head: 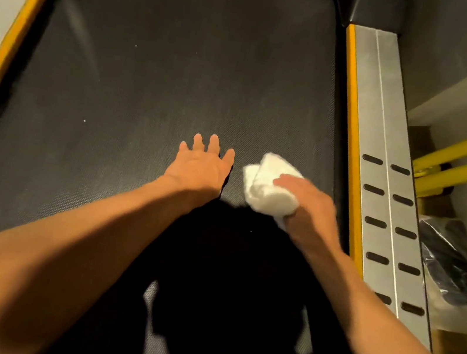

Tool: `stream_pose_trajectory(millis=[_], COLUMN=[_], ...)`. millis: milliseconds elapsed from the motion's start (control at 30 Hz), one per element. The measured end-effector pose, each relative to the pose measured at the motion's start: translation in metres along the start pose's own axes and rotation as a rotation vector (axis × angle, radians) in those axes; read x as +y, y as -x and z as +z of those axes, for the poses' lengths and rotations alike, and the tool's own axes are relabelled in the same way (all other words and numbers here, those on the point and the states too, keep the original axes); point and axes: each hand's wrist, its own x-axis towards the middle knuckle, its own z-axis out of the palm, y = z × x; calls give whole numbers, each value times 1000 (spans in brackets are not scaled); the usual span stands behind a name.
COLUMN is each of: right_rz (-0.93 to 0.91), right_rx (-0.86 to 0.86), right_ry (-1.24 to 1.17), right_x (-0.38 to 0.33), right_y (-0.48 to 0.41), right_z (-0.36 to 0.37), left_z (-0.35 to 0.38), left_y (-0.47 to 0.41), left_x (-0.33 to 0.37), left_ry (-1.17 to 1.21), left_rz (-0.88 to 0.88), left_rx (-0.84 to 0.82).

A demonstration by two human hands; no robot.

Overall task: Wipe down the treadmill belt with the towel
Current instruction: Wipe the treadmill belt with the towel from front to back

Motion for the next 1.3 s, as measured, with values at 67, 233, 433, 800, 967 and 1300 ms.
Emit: stream_pose_trajectory(millis=[67, 233, 433, 800, 967, 1300], right_rz=[149, 255, 69, 60, 164, -182], right_rx=[123, 196, 30, 62, 209, 16], right_ry=[6, 75, 42, -121, -259, -232], right_x=[12, 28, -7, -62, -75, -152], right_y=[-9, -8, 12, 15, 2, 22], right_z=[-19, -32, -15, 3, -5, 39], left_z=[1, 0, 0, 14, 28, 30], left_y=[1, 0, 1, 15, 42, 98], left_x=[-1, -1, 0, -12, -37, -104], left_ry=[8, 3, 32, 78, 137, 123], left_rz=[6, 14, 2, 11, 49, -112], left_rx=[1, 18, -18, 41, 155, 93])
